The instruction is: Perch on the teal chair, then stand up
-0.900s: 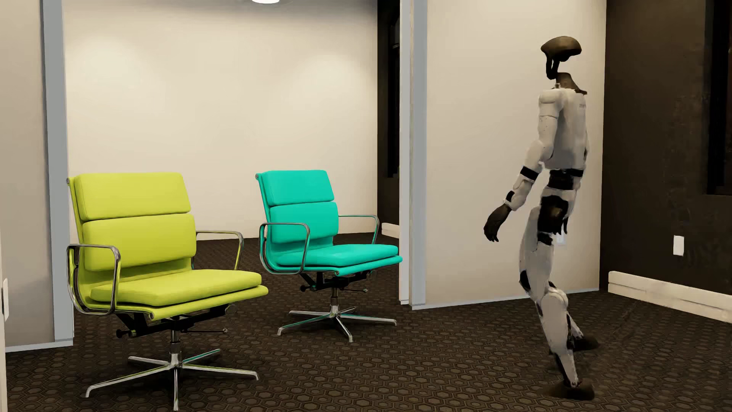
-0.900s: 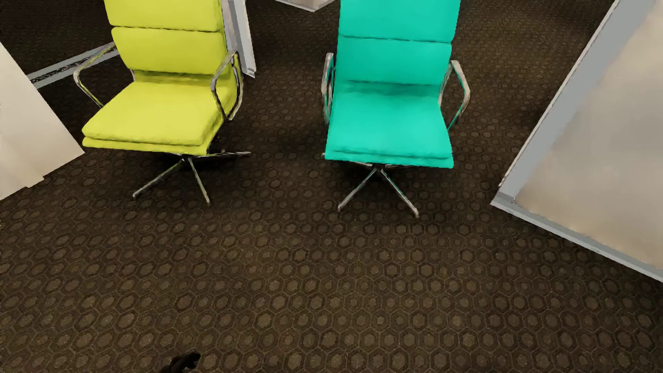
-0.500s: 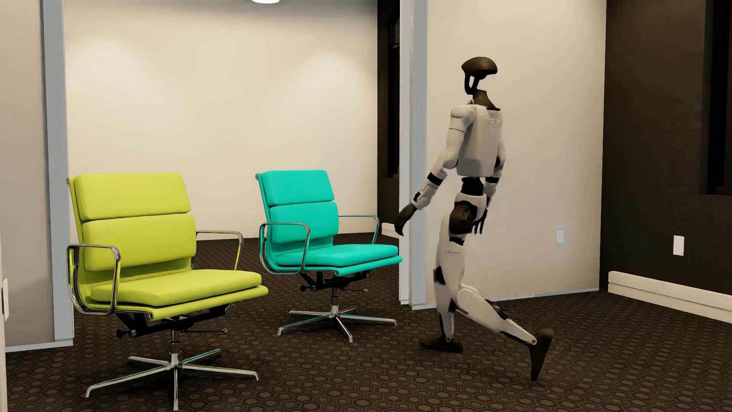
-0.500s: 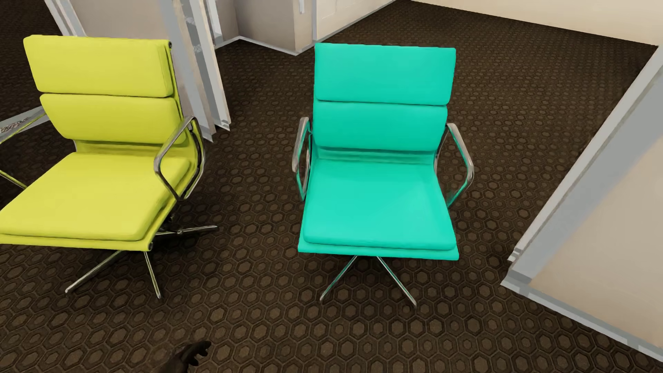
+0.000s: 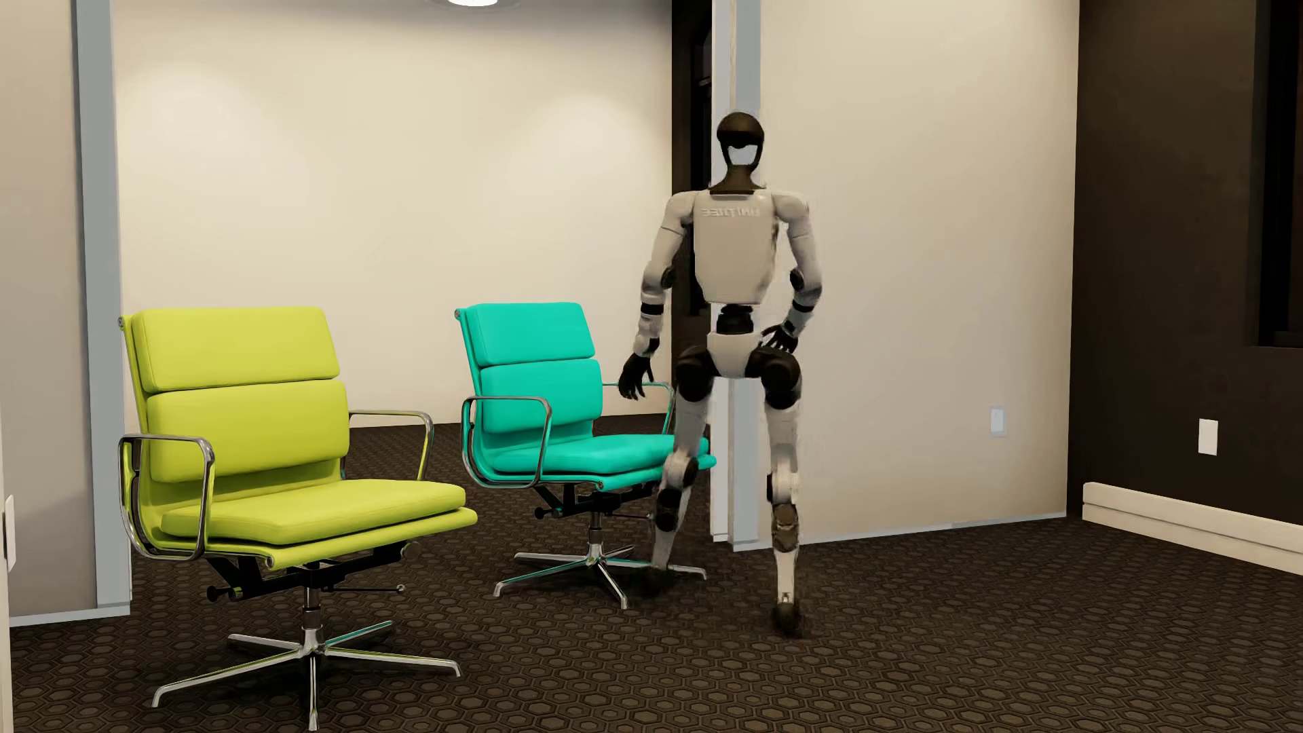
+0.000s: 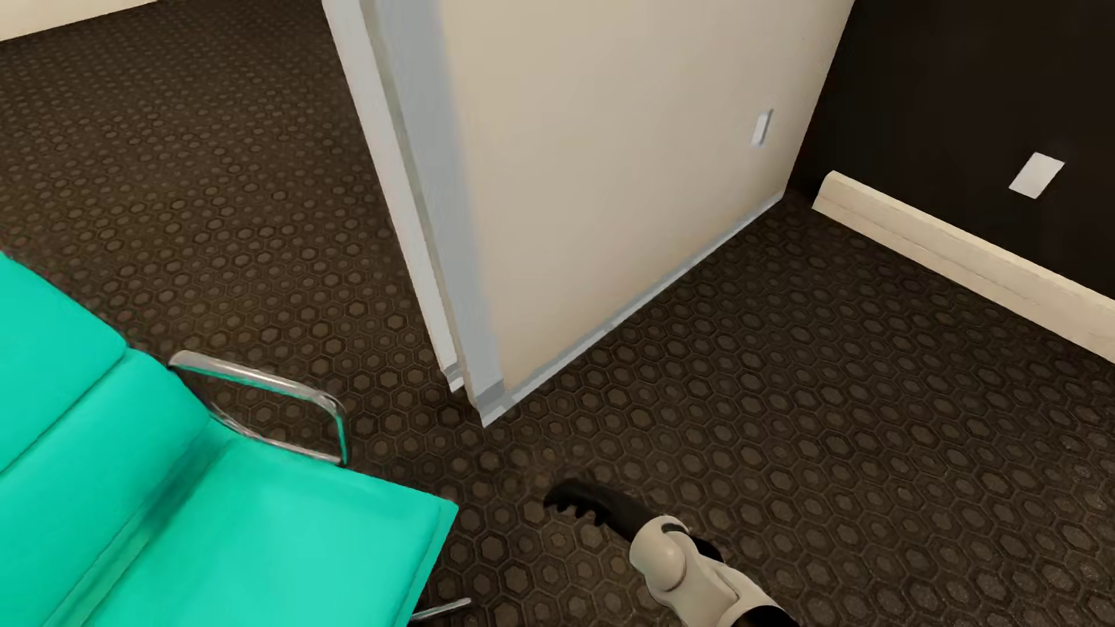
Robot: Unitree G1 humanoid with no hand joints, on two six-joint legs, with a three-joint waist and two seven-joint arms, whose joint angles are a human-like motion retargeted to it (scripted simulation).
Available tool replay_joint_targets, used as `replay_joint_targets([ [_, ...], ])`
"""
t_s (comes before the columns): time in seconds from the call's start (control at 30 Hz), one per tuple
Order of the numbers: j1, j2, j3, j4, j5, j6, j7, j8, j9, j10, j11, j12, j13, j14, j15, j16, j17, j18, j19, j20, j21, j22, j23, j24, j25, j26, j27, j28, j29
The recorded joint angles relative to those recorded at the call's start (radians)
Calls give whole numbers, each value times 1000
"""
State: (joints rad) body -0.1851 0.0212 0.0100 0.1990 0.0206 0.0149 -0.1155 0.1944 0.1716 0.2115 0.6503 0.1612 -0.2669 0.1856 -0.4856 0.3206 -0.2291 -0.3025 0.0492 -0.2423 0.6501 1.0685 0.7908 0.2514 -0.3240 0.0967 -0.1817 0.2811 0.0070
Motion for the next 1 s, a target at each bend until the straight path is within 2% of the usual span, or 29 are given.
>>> replay_joint_targets([
  [0.03,38,-16,-7,1,-7,11,-26,35,16,45,6,1,12,-142,-3,-4,-34,33,21,-11,-9,19,9,7,-1,-12,-1,19,38],
  [0.07,-9,-61,-26,12,-15,3,-52,73,-8,126,41,14,37,-157,-27,16,-57,13,6,-33,-36,25,28,27,1,-11,-3,31,65],
  [0.1,-19,-75,-33,8,-29,-22,-13,26,46,179,113,-10,35,-202,-30,58,-71,53,-13,-71,-109,23,72,31,-21,-48,9,-13,65],
  [0.13,3,-150,-27,-26,-75,-39,90,-16,46,178,222,-29,68,-203,-41,60,-94,89,-42,-31,-144,18,124,64,-25,-33,69,-31,-19],
  [0.17,34,-158,-22,-27,-80,-34,109,-57,64,193,263,-29,84,-263,-17,59,-118,130,-113,-2,-157,21,172,71,32,-27,132,-13,-85],
  [0.2,57,-156,-20,-37,-92,-39,113,-124,64,198,274,-19,89,-309,-17,52,-142,151,-108,25,-163,14,217,33,101,-10,140,19,-115],
  [0.23,114,-117,-16,-59,-122,-39,133,-163,80,175,255,-22,75,-334,-15,39,-184,172,-61,61,-168,31,247,49,135,51,146,50,-106],
  [0.27,96,-87,-9,-47,-110,-21,168,-213,78,212,212,-8,55,-364,-27,33,-229,199,-38,78,-185,11,258,14,119,-34,134,-15,-76],
  [0.3,188,3,-20,-115,-160,-50,218,-321,109,135,171,7,52,-346,-53,35,-257,245,-14,114,-193,17,260,53,103,-53,123,-42,-72],
  [0.33,115,8,-13,-92,-136,-25,219,-347,78,193,109,10,50,-362,-24,26,-283,245,-33,69,-229,31,253,48,97,-55,124,-47,-84],
  [0.37,112,58,-6,-103,-130,-13,222,-381,61,178,9,16,67,-349,23,16,-309,272,-60,43,-248,41,242,28,107,-58,128,-39,-98],
  [0.4,111,85,6,-114,-120,-16,232,-406,71,166,-77,4,66,-342,71,8,-318,272,-77,24,-260,43,236,15,142,-54,124,-25,-121],
  [0.43,103,75,2,-127,-116,-28,232,-383,89,143,-153,-14,45,-336,83,9,-301,272,-85,43,-237,34,242,17,164,-57,131,17,-158],
  [0.47,66,46,10,-127,-111,-26,230,-367,106,174,-191,-26,39,-335,76,6,-294,264,-113,50,-233,12,243,9,173,-32,164,14,-183],
  [0.5,-4,-5,9,-110,-126,-11,208,-348,146,272,-166,-64,12,-364,77,-18,-288,233,-113,11,-201,31,270,-3,173,-86,115,-3,-228],
  [0.53,-117,-85,7,-66,-151,-2,162,-321,175,428,-110,-96,-4,-382,65,-13,-280,182,-97,-22,-193,20,276,-14,191,-88,93,13,-220],
  [0.6,-301,-257,4,-5,-227,-10,97,-313,238,667,65,-143,-24,-417,19,8,-265,152,-24,-53,-175,-42,283,17,156,-74,106,5,-194],
  [0.63,-355,-361,-5,-3,-261,-13,82,-293,268,702,177,-180,-39,-426,-2,15,-265,148,-4,-62,-161,-62,284,14,143,-92,111,17,-180],
  [0.67,-408,-473,-5,-18,-281,-5,34,-236,285,728,274,-211,-39,-409,-17,22,-269,158,14,-73,-156,-81,280,58,120,-79,109,-7,-160],
  [0.7,-439,-561,-8,-29,-289,-4,-20,-179,312,760,357,-240,-39,-456,-36,18,-272,135,22,-93,-149,-124,271,30,117,-88,101,37,-166],
  [0.73,-479,-683,-9,-46,-289,-5,-36,-123,333,815,478,-281,-34,-544,-49,24,-277,167,21,-111,-145,-145,250,40,108,-96,102,56,-171],
  [0.77,-568,-797,-10,-63,-301,-1,-47,-82,347,928,588,-311,-30,-574,-77,32,-283,183,31,-114,-158,-189,236,60,76,-91,137,47,-160],
  [0.8,-671,-874,-16,-80,-347,12,-68,-46,377,1064,683,-363,-27,-592,-115,27,-292,144,69,-135,-186,-211,216,76,66,-90,127,70,-159],
  [0.83,-725,-944,-11,-83,-382,9,-51,-23,408,1161,781,-401,-8,-645,-158,31,-296,146,85,-170,-203,-250,186,88,86,-80,146,104,-216],
  [0.87,-760,-1001,-6,-58,-389,-1,-44,12,448,1273,880,-441,0,-696,-191,46,-276,127,100,-172,-221,-277,178,91,103,-72,152,125,-239],
  [0.9,-805,-1061,-6,-29,-372,-14,-63,40,470,1384,970,-464,6,-738,-221,70,-261,89,87,-170,-208,-314,159,94,127,-60,161,159,-291],
  [0.93,-846,-1114,-17,-27,-360,-23,-78,78,498,1478,1053,-493,12,-767,-246,117,-239,81,87,-169,-227,-353,131,81,123,-65,167,157,-322],
  [0.97,-858,-1153,-19,-25,-353,-38,-87,106,533,1556,1129,-517,1,-800,-263,117,-214,69,90,-158,-260,-378,112,82,161,-30,154,195,-362],
  [1.0,-890,-1194,-24,-23,-347,-38,-96,144,549,1625,1192,-541,5,-812,-258,139,-209,63,103,-171,-265,-384,81,75,160,-34,143,201,-387],
])
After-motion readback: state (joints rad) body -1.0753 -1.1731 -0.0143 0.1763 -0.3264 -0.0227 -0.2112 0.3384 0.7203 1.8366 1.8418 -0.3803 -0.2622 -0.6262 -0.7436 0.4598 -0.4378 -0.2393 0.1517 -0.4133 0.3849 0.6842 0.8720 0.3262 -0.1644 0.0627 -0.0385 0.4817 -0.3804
